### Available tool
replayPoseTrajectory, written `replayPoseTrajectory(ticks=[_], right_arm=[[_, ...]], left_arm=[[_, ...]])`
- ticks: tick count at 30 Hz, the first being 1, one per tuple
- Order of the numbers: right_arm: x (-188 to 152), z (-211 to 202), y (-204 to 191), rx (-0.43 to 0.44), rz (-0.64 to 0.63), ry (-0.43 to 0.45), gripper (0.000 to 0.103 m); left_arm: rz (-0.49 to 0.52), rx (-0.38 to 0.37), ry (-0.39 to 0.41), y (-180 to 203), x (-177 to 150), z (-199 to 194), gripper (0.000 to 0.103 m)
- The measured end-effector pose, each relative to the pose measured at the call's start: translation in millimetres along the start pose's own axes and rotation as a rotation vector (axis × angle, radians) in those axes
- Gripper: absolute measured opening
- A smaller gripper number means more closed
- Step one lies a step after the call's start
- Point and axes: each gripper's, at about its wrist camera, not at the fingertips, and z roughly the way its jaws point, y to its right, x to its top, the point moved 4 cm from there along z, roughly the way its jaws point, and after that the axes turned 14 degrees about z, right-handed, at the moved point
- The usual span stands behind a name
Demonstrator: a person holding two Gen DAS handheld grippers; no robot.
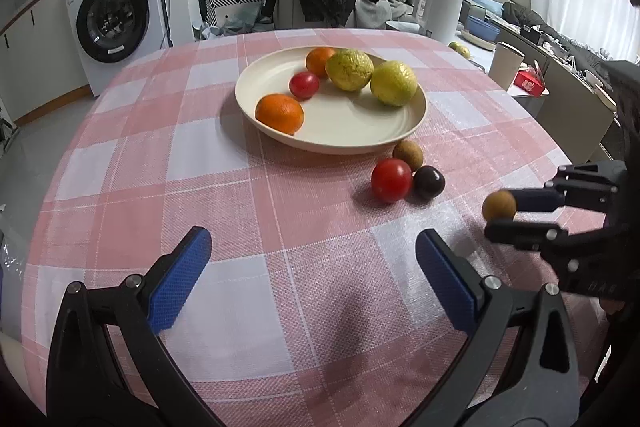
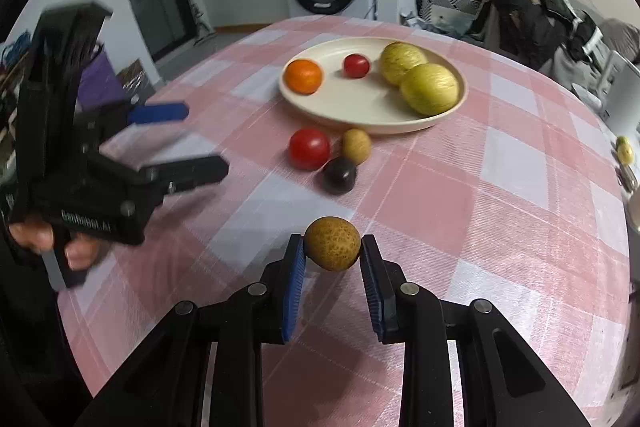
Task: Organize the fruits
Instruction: 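Grasp the small brown round fruit with the right tool, then grasp the red cherry tomato with the left tool while the right tool holds the brown fruit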
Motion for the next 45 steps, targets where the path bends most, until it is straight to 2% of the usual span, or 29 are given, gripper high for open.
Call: replayPoseTrajectory(ticks=[8,11,16,23,27,35,39,42,45], right_arm=[[13,0,17,-0.025,0.074,0.037,0.029],[15,1,22,-0.029,0.099,0.04,0.029],[15,0,26,-0.029,0.108,0.045,0.029],[14,-6,31,-0.027,0.117,0.055,0.029],[14,-7,33,-0.028,0.124,0.056,0.029],[15,-8,34,-0.029,0.125,0.055,0.029],[15,-8,34,-0.029,0.124,0.054,0.029],[15,-8,34,-0.028,0.125,0.055,0.029],[15,-9,35,-0.029,0.127,0.055,0.029]], left_arm=[[0.014,-0.039,-0.044,5,2,23,0.101],[0.001,-0.03,-0.055,4,6,32,0.1],[0.016,-0.042,-0.069,8,17,46,0.09],[0.087,-0.069,-0.08,21,28,59,0.083],[0.141,-0.078,-0.088,31,34,65,0.07],[0.19,-0.075,-0.068,40,44,67,0.062],[0.178,-0.109,-0.071,40,45,68,0.048],[0.179,-0.122,-0.067,40,45,69,0.043],[0.184,-0.135,-0.059,41,45,68,0.031]])
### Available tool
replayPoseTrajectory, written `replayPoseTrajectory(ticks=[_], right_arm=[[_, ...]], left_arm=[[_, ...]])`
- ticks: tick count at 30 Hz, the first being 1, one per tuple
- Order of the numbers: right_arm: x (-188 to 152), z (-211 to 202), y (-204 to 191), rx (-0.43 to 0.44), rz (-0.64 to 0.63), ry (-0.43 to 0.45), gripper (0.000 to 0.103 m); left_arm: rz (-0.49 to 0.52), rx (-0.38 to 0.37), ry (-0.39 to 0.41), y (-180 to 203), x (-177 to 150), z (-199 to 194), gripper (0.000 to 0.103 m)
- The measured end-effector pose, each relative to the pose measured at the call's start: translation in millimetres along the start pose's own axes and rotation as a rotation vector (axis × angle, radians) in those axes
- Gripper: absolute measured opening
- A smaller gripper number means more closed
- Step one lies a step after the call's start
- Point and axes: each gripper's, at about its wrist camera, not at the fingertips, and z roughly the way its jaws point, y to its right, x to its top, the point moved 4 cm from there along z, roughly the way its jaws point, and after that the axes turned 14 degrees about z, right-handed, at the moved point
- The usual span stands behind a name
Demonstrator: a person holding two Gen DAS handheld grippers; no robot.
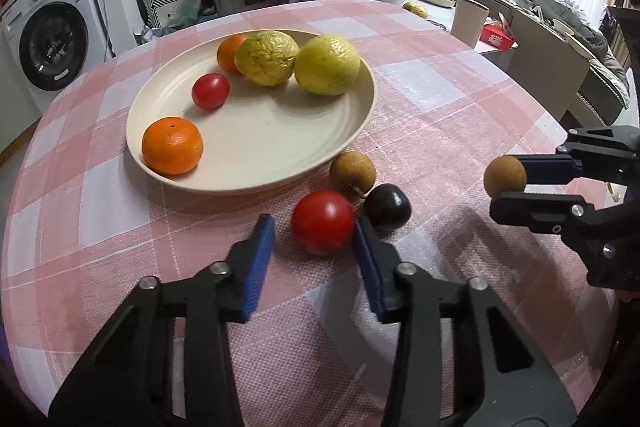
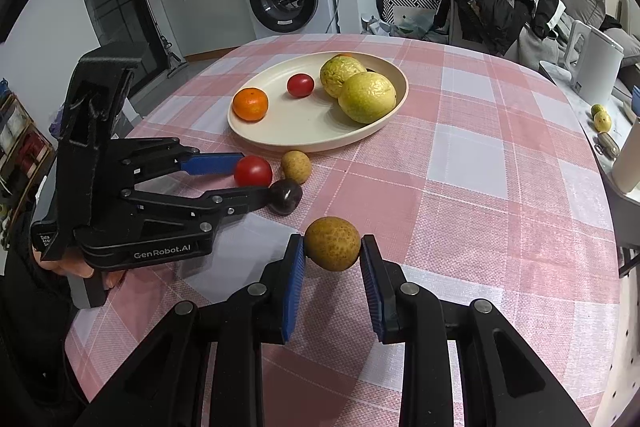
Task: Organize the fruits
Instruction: 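Grasp the red cherry tomato with the left tool while the right tool holds the brown fruit, then carry the tomato and brown fruit onto the plate and open both tools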
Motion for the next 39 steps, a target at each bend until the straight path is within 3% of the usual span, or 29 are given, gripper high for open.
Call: replayPoseTrajectory(ticks=[1,18,39], right_arm=[[0,0,0,0.0,0.0,0.0,0.029],[0,2,5,-0.002,0.009,0.003,0.029],[12,-5,3,0.023,0.054,0.076,0.029]], left_arm=[[0.001,-0.001,0.002,0,0,-1,0.028],[-0.044,0.028,0.052,-11,0,-16,0.028],[-0.081,0.077,0.129,-33,7,-49,0.028]])
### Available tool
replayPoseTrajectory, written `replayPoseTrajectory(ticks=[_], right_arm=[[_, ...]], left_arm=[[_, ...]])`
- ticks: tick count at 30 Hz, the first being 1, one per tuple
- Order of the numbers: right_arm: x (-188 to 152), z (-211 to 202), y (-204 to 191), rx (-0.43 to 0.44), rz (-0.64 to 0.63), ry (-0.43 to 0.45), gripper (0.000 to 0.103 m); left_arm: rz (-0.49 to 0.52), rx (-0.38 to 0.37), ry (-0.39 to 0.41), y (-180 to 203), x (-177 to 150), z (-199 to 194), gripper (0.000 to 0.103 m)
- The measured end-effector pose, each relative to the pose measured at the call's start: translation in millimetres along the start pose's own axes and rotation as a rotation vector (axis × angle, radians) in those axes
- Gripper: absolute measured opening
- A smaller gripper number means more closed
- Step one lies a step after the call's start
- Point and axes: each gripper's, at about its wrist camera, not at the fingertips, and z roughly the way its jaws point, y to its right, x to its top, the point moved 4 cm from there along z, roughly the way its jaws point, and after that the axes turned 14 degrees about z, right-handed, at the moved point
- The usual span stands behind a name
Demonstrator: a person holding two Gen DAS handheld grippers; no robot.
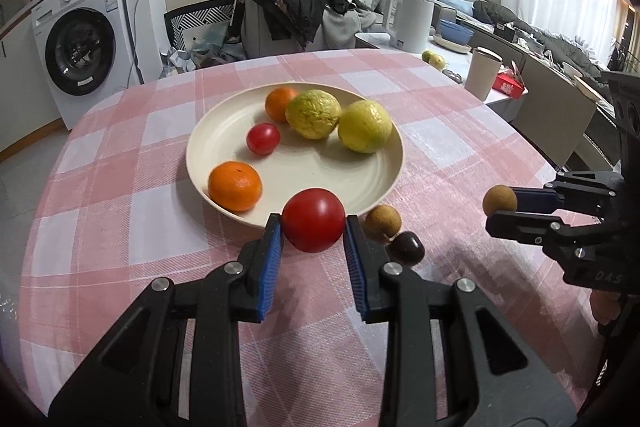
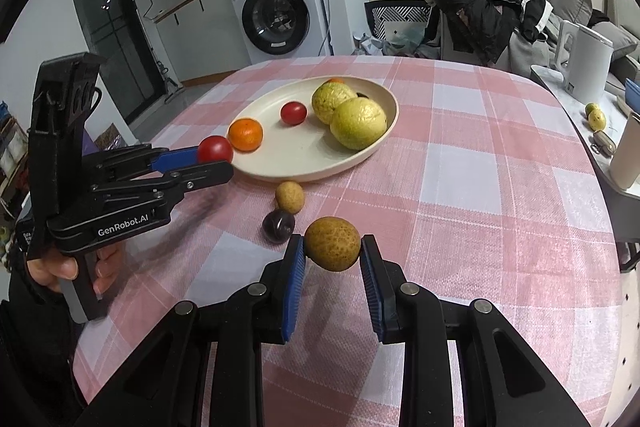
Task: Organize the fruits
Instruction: 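Carry the tomato and brown fruit onto the plate and open both tools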
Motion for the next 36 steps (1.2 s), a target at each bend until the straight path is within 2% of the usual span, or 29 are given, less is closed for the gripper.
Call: replayPoseTrajectory(ticks=[8,22,36], right_arm=[[26,-1,-1,-0.006,0.05,0.054,0.029],[59,28,-11,-0.006,0.056,0.034,0.029],[70,66,-12,-0.035,0.089,0.022,0.029]], left_arm=[[-0.018,0.012,0.011,-11,8,1,0.028],[-0.047,0.047,0.012,-24,18,15,0.028],[-0.057,0.061,0.003,-33,21,33,0.028]])
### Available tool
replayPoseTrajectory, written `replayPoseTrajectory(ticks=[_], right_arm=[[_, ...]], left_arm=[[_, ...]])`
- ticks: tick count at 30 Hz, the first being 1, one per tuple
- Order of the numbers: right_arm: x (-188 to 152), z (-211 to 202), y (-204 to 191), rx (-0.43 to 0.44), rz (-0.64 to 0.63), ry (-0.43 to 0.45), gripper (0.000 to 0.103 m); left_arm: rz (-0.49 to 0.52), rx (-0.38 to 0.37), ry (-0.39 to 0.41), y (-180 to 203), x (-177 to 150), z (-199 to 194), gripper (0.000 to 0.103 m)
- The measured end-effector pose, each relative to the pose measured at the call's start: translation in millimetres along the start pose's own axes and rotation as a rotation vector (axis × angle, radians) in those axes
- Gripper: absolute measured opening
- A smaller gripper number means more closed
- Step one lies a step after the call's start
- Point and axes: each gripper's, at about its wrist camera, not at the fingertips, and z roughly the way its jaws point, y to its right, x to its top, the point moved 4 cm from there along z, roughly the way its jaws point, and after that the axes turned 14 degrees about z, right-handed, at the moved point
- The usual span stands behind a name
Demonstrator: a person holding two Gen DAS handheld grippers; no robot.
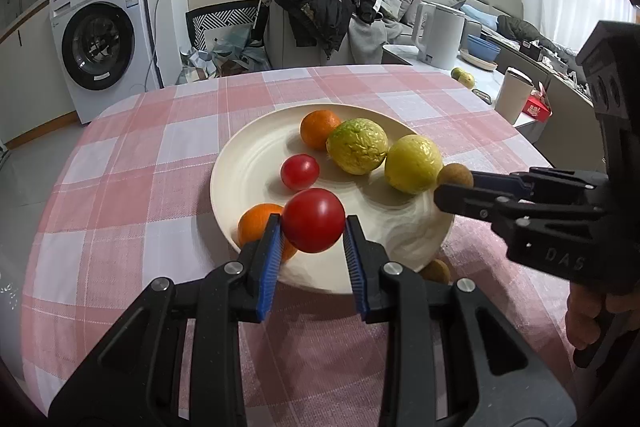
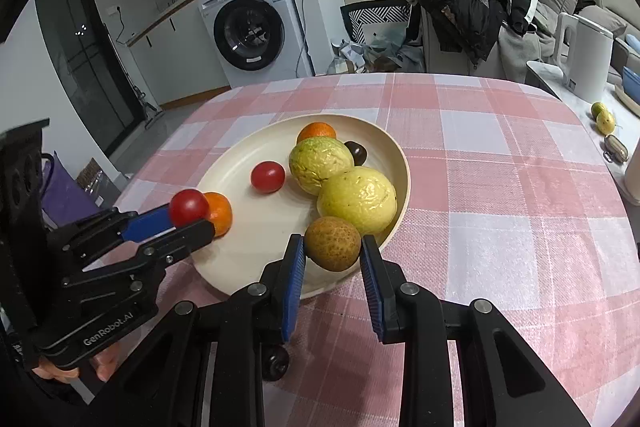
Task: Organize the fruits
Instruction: 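Carry the tomato and brown fruit onto the plate and open both tools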
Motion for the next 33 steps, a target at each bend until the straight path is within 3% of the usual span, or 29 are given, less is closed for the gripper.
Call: replayPoseTrajectory(ticks=[26,28,33], right_arm=[[2,19,-4,0.016,-0.034,-0.018,0.029],[2,18,-4,0.011,-0.034,-0.017,0.031],[3,5,-4,-0.003,-0.036,0.03,0.05]], left_arm=[[0.048,0.017,0.013,0,9,19,0.028],[0.031,0.005,0.013,-3,9,17,0.028],[0.016,0.014,0.023,-6,8,7,0.038]])
